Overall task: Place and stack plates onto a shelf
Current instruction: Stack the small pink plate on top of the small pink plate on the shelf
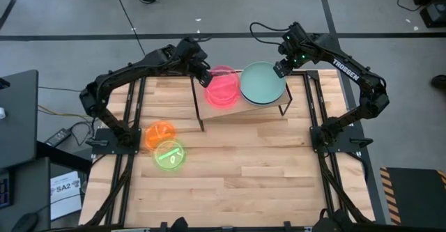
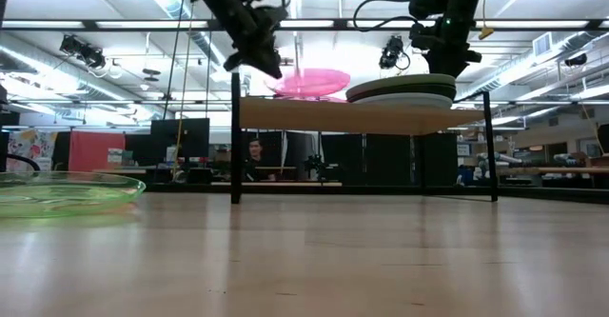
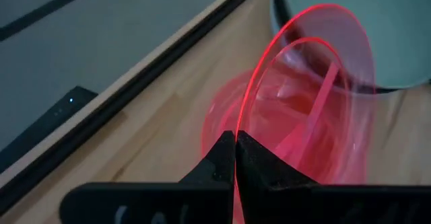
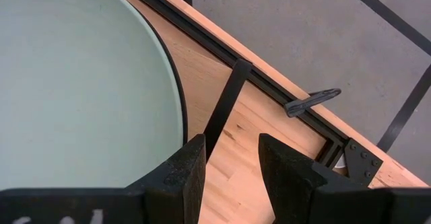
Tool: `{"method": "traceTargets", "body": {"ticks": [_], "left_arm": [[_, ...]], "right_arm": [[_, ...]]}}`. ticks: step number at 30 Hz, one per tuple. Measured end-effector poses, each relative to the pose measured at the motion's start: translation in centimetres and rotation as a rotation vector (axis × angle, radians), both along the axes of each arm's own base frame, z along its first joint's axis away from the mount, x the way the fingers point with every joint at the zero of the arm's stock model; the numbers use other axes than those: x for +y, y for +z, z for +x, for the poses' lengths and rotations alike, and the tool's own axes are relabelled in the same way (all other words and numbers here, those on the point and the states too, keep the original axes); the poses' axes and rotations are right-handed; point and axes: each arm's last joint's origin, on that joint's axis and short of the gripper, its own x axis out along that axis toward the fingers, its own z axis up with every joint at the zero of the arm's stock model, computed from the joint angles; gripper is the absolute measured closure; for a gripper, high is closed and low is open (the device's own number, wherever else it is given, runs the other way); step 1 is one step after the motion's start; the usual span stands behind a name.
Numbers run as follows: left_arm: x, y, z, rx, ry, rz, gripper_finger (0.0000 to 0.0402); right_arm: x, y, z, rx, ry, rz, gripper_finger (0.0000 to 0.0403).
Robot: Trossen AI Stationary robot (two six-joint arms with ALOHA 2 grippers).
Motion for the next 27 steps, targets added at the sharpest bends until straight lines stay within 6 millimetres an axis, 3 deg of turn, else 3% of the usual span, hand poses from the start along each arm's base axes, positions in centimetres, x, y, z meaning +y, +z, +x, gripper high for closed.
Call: {"method": "traceTargets", "body": {"ticks": [9,27], "left_arm": [[0.4,-2.3,0.7,0.096,-0.004,-0.063,0.0395],[0.2,-2.5,0.3,0.139,-0.001,-0.093,0.0371]], "right_arm": [[0.0,0.0,0.0,0.0,0.0,0.0,0.0259],[0.0,0.0,0.0,0.0,0.0,0.0,0.0259]]}}
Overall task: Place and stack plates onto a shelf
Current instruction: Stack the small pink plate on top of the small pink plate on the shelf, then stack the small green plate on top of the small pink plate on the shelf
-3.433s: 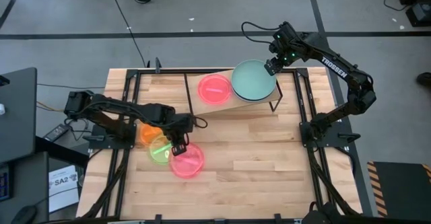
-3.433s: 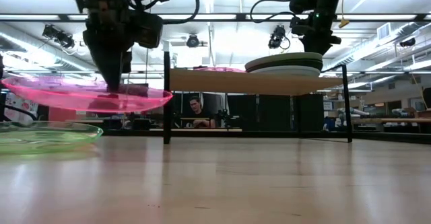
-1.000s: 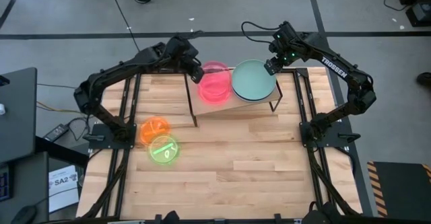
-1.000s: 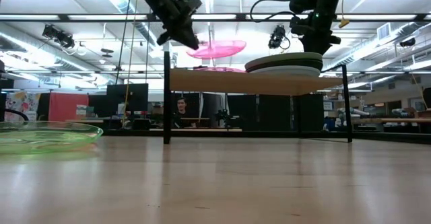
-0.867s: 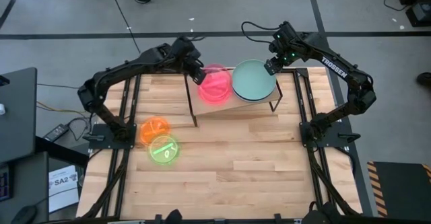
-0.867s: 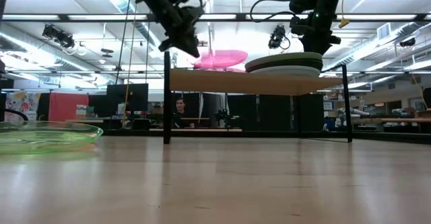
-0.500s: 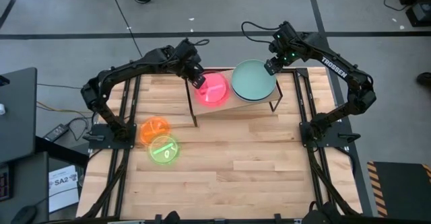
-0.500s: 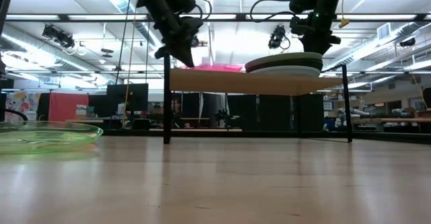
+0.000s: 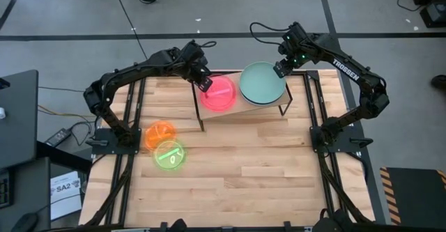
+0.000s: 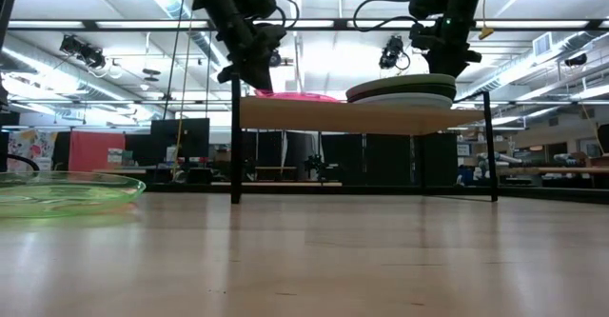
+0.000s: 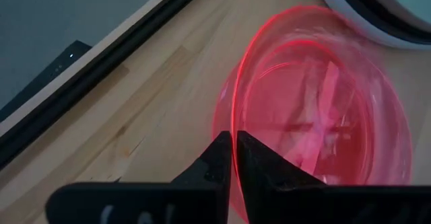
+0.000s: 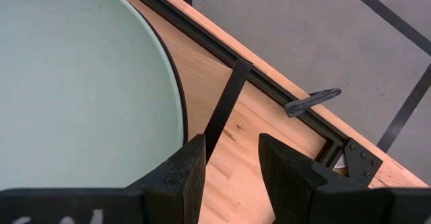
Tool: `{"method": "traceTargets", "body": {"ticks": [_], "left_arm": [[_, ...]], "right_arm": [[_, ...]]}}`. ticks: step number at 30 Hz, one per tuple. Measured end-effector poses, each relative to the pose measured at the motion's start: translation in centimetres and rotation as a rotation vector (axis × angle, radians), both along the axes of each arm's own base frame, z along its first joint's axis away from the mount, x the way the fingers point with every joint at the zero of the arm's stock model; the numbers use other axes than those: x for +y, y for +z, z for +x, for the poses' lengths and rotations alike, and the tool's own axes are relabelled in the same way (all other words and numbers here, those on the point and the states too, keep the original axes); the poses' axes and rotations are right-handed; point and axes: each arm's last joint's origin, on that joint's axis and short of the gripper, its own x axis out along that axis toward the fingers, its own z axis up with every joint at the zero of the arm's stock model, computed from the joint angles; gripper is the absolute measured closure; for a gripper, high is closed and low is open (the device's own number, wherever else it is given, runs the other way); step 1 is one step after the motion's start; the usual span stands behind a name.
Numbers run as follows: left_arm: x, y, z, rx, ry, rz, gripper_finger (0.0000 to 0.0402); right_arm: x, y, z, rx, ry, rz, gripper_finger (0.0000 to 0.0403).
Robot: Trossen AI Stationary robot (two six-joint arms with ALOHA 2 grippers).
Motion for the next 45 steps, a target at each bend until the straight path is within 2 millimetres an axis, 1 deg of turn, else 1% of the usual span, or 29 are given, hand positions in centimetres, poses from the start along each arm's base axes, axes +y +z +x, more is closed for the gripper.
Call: {"method": "traceTargets", "body": {"ticks": [19,23,28,33,38,41,43,45], "left_arm": [[0.1,0.0,0.0,0.009,0.022,0.018,0.0367],[0.1,0.0,0.0,0.009,0.022,0.018,0.0367],[0.1,0.1,0.1,-0.002,0.022,0.026,0.0367],[0.3,0.3,0.3,-0.028,0.021,0.043,0.0367],[0.4,0.5,0.4,-0.053,0.022,0.059,0.0367],[0.4,0.5,0.4,-0.055,0.021,0.06,0.0367],[0.4,0.5,0.4,-0.055,0.022,0.06,0.0367],[0.4,0.5,0.4,-0.055,0.022,0.06,0.0367]], "right_arm": [[-0.1,0.1,0.1,-0.011,0.008,-0.018,0.0259],[0.5,0.6,0.3,-0.021,0.055,-0.052,0.0259],[3.0,3.0,0.0,-0.11,0.115,-0.151,0.0259],[6.5,5.5,-0.7,-0.218,0.208,-0.249,0.0259],[10.0,7.1,-1.2,-0.308,0.327,-0.302,0.0259],[11.8,7.0,-1.2,-0.386,0.381,-0.316,0.0259],[12.7,6.3,-1.0,-0.437,0.416,-0.324,0.0259],[13.5,5.2,-0.8,-0.478,0.454,-0.331,0.0259]]}}
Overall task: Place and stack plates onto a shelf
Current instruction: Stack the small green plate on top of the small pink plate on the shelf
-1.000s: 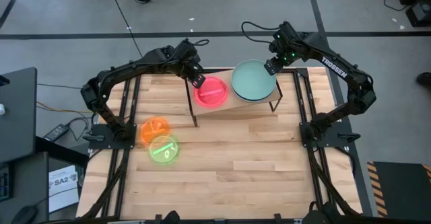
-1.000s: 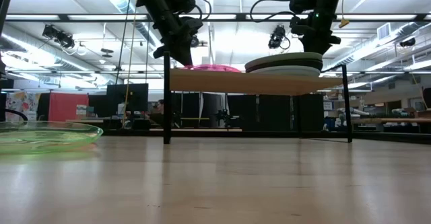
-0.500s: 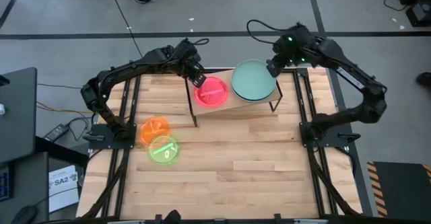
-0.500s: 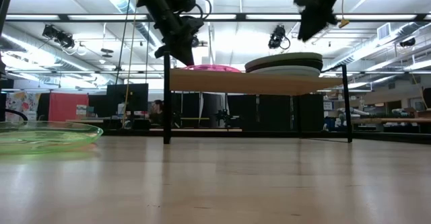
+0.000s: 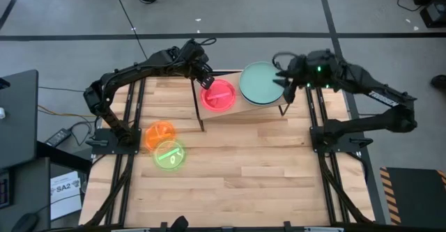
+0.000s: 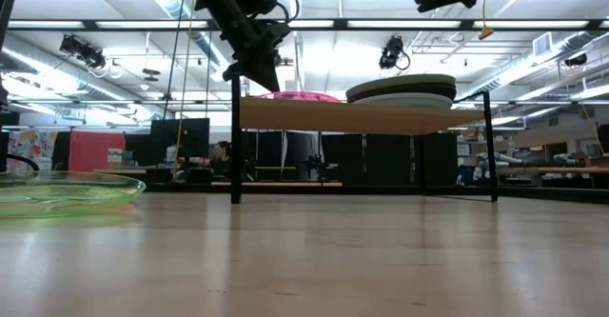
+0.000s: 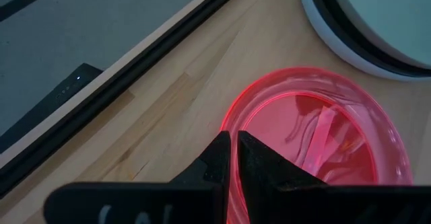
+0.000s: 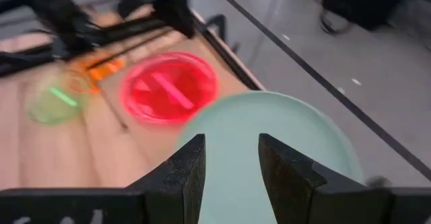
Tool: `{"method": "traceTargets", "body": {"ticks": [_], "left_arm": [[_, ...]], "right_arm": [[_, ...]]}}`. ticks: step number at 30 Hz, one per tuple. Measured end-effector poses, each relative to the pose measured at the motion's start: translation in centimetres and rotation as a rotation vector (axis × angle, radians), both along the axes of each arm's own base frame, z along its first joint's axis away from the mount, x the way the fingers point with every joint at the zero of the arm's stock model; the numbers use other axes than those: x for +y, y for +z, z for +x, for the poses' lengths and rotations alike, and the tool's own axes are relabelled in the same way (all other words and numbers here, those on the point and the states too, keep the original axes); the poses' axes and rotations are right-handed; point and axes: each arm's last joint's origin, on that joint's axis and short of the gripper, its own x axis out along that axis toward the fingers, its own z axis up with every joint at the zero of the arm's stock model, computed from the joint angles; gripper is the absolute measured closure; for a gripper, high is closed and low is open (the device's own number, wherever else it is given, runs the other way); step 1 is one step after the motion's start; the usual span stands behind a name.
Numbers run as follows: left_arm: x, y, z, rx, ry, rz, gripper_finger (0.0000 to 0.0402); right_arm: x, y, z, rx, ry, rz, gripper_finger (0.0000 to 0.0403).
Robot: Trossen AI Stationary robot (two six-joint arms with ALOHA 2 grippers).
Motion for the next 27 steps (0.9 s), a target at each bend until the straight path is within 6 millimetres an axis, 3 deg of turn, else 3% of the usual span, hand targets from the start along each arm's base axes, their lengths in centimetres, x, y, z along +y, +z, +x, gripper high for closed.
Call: {"method": "traceTargets", "body": {"ticks": [15,22,27], "left_arm": [[0.1,1.0,0.2,-0.021,-0.038,0.054,0.0367],[-0.4,3.3,0.1,-0.034,-0.086,0.099,0.0367],[-2.3,5.4,-0.6,0.027,-0.137,0.068,0.0367]], "right_arm": [[4.3,-8.7,2.8,-0.184,0.355,0.017,0.0259],[5.4,-11.3,3.8,-0.235,0.414,0.019,0.0259],[5.7,-12.3,4.1,-0.234,0.418,0.046,0.0259]]}}
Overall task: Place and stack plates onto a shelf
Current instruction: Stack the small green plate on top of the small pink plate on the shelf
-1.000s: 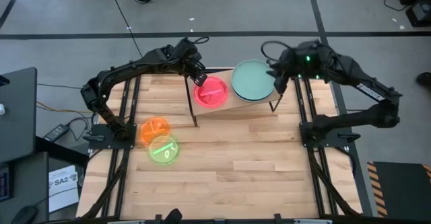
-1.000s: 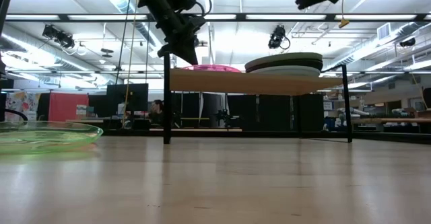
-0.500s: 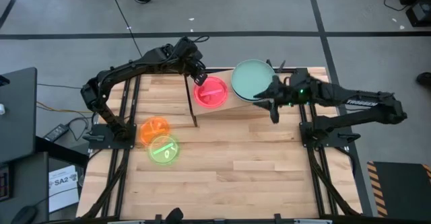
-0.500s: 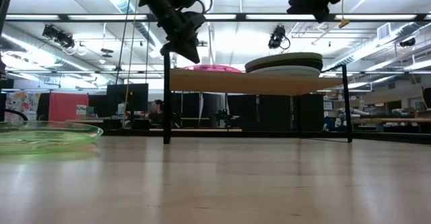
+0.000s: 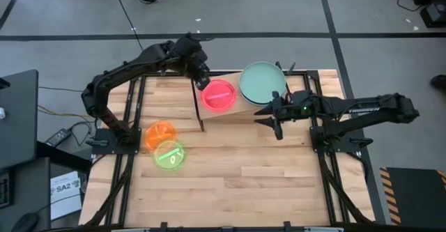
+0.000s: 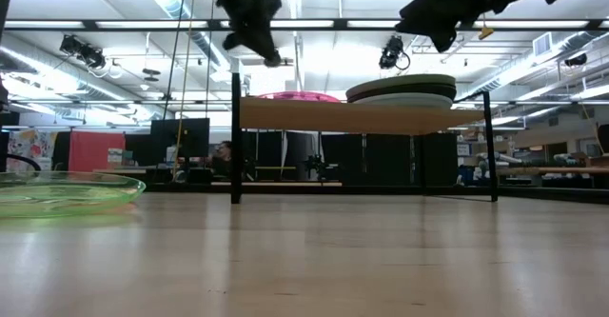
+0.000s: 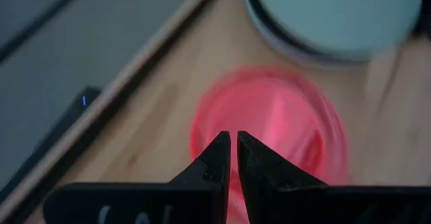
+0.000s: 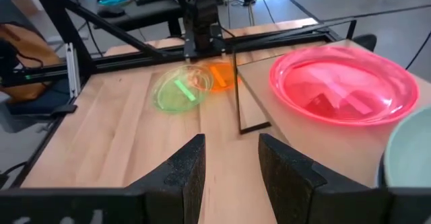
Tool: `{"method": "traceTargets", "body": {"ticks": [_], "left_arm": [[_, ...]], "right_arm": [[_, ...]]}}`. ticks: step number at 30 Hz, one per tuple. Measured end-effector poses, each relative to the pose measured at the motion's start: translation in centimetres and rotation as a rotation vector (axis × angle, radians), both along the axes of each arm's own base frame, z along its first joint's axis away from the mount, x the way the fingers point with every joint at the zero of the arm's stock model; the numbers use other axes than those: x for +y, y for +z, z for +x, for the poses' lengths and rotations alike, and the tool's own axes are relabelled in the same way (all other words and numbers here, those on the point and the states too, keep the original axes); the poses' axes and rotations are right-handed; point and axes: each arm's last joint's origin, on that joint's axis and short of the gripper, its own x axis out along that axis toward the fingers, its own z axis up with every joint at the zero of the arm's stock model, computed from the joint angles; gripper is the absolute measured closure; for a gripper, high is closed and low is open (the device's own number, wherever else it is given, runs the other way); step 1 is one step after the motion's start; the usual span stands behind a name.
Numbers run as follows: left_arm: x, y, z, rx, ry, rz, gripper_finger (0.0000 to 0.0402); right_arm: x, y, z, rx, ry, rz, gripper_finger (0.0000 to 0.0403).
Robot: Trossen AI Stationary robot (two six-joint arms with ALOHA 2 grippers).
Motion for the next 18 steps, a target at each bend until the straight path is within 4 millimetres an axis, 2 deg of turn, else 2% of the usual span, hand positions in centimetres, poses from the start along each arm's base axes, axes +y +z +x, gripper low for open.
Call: {"method": "traceTargets", "body": {"ticks": [11,15,18], "left_arm": [[-7.2,1.5,-1.6,0.165,-0.206,-0.05,0.0367],[-9.2,2.1,-3.2,0.245,-0.24,-0.038,0.0367],[-10.4,2.0,-5.1,0.268,-0.196,-0.039,0.0367]], "right_arm": [[0.2,-0.3,0.3,0.014,0.015,-0.001,0.0259],[0.2,-0.3,0.3,0.011,0.019,-0.002,0.0259],[0.2,-0.3,0.3,0.011,0.02,-0.006,0.0259]]}}
